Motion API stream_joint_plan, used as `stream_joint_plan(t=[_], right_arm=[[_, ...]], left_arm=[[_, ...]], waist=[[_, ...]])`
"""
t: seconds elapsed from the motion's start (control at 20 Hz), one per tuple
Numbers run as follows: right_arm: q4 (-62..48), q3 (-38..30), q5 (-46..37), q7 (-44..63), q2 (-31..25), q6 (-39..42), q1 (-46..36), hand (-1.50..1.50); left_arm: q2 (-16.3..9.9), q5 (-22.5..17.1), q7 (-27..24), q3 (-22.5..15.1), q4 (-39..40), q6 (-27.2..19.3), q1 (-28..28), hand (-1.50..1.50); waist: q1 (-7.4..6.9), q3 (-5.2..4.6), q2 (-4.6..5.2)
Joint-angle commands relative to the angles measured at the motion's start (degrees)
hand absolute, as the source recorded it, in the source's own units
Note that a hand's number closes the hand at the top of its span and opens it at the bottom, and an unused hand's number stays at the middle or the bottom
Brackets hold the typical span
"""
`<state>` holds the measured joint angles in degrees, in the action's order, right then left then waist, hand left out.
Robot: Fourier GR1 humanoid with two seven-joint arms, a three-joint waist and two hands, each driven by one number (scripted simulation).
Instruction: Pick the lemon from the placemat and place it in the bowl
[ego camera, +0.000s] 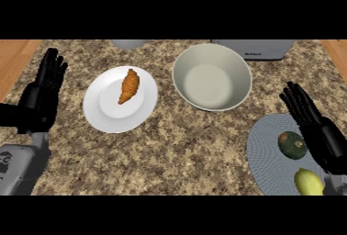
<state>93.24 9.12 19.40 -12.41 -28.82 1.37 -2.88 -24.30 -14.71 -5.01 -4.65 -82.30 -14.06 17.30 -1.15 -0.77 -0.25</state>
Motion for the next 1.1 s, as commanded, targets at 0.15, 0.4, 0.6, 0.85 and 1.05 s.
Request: stream_joint_plan(t=[0.15, 0.4, 0.6, 0.85, 1.05], right_arm=[[1.96, 4.42, -18.84, -20.31, -1.7, -3.74, 15.01, 1.5], [3.43, -8.52, -20.68, -28.88, 4.86, -24.47, 16.17, -1.5], [3.11, -4.41, -14.56, -51.43, 15.16, -20.49, 22.31, -1.5], [2.02, -9.2, -12.75, -69.95, 18.56, -18.91, 31.17, -1.5], [8.6, -13.39, -13.05, -70.13, 20.03, -19.18, 44.05, -1.5]], left_arm=[[2.2, 1.2, 1.84, -2.64, -0.34, -0.07, -4.04, 0.0], [4.94, 0.5, 4.06, -4.91, 0.94, -0.87, -8.44, 0.0], [5.71, 0.31, 3.61, -6.15, -0.8, 0.19, -8.73, 0.0], [6.84, 1.94, 7.02, -7.95, -3.74, -1.85, -6.81, 0.0], [7.88, 2.37, 4.8, -8.73, -4.22, -1.59, -10.34, 0.0]], waist=[[2.83, 0.86, -0.12], [8.1, 1.25, -1.52], [5.51, 1.42, -0.86], [4.23, 1.09, -0.47], [3.88, 0.8, -0.27]])
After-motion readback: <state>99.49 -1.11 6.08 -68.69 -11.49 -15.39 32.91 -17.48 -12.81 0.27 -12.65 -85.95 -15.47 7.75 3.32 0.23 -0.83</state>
